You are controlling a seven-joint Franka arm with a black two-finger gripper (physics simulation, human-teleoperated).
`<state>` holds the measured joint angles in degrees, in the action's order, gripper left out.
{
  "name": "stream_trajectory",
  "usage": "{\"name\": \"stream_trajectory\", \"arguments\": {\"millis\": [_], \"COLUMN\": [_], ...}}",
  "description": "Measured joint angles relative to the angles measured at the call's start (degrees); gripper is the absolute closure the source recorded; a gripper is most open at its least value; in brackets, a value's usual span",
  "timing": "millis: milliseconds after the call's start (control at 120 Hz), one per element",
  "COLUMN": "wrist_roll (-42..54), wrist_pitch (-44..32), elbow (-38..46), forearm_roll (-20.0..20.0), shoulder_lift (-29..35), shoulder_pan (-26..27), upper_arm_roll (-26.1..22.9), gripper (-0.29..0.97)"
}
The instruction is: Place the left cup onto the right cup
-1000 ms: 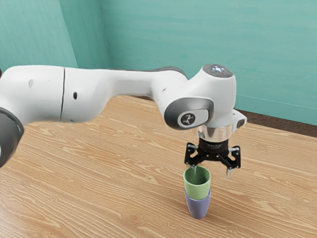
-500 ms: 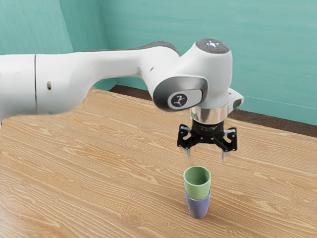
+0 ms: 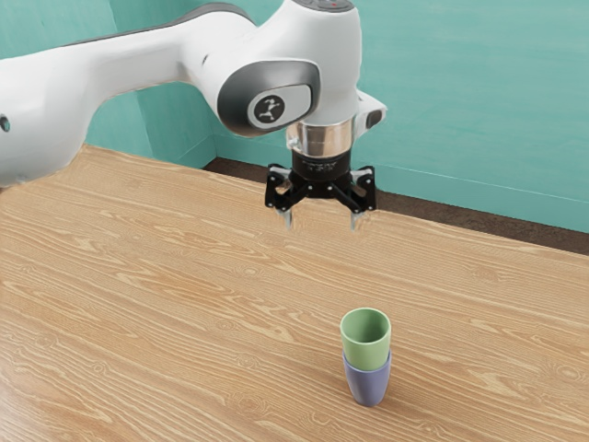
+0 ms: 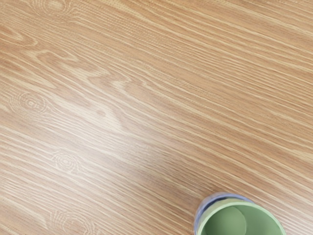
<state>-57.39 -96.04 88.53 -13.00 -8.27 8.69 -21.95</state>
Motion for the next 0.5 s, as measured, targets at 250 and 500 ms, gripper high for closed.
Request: {"name": "stream_trajectory", "arguments": {"millis": [250, 500], "wrist_roll": [9.3, 21.7], "wrist_pitch": [2.5, 3.4], "elbow": [0.1, 1.3], "forearm_roll": [1.1, 2.3], "shoulder_lift": [3.1, 7.5], "shoulder_pan": [-0.5, -7.1], "upper_arm_roll": [11.9, 17.6], "gripper": [0.00, 0.00]}}
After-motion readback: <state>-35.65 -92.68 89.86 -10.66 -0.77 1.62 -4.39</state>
